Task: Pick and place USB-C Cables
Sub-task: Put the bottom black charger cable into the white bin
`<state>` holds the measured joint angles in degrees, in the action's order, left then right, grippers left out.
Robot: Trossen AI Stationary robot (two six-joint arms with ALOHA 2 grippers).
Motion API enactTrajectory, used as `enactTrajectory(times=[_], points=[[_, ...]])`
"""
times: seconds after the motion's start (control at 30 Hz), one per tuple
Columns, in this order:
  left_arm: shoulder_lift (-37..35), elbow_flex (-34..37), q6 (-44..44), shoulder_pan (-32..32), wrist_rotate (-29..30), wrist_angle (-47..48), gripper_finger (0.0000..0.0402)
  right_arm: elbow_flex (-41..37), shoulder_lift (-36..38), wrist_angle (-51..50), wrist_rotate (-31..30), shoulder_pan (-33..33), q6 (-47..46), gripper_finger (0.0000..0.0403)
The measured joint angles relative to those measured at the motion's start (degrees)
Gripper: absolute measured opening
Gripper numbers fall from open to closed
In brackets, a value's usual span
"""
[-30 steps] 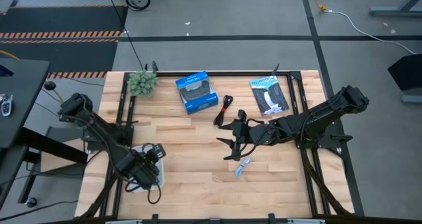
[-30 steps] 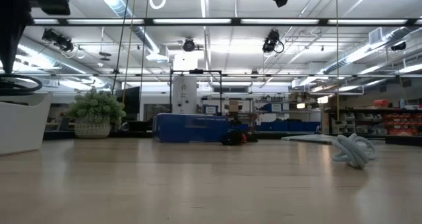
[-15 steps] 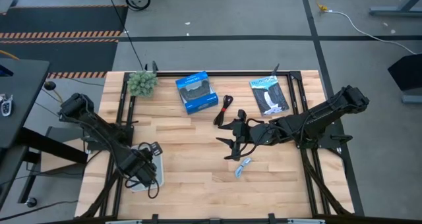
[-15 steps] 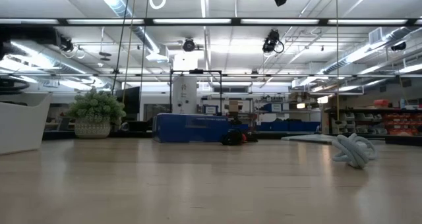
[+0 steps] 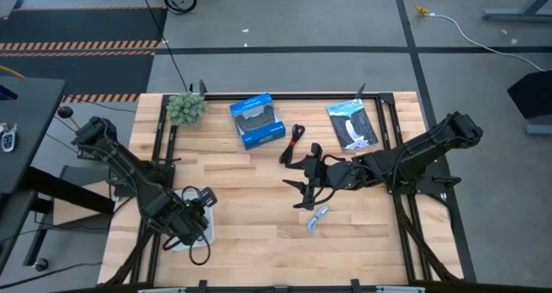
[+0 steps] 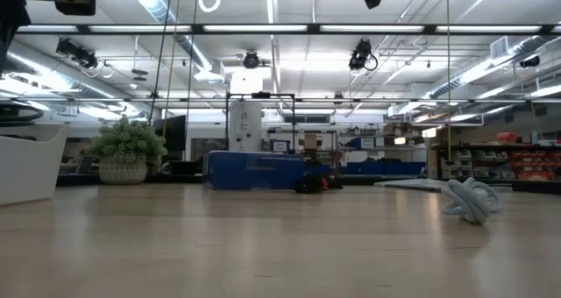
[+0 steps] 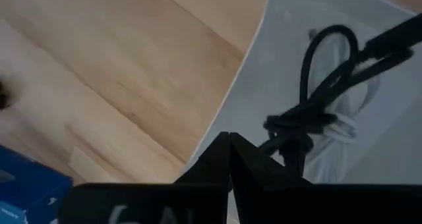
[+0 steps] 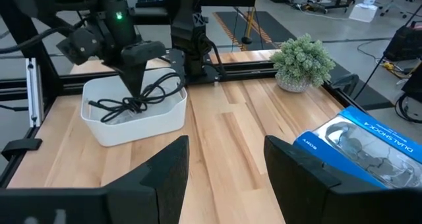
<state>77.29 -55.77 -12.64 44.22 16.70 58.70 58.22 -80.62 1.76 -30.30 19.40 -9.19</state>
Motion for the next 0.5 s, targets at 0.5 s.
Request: enactTrajectory(times=[0.5], points=[[1.03, 12.08, 2.99, -2.90, -3.88, -3.97, 0.0011, 0.00, 0.00, -0.02, 0.00, -0.12, 0.15, 0.0203]])
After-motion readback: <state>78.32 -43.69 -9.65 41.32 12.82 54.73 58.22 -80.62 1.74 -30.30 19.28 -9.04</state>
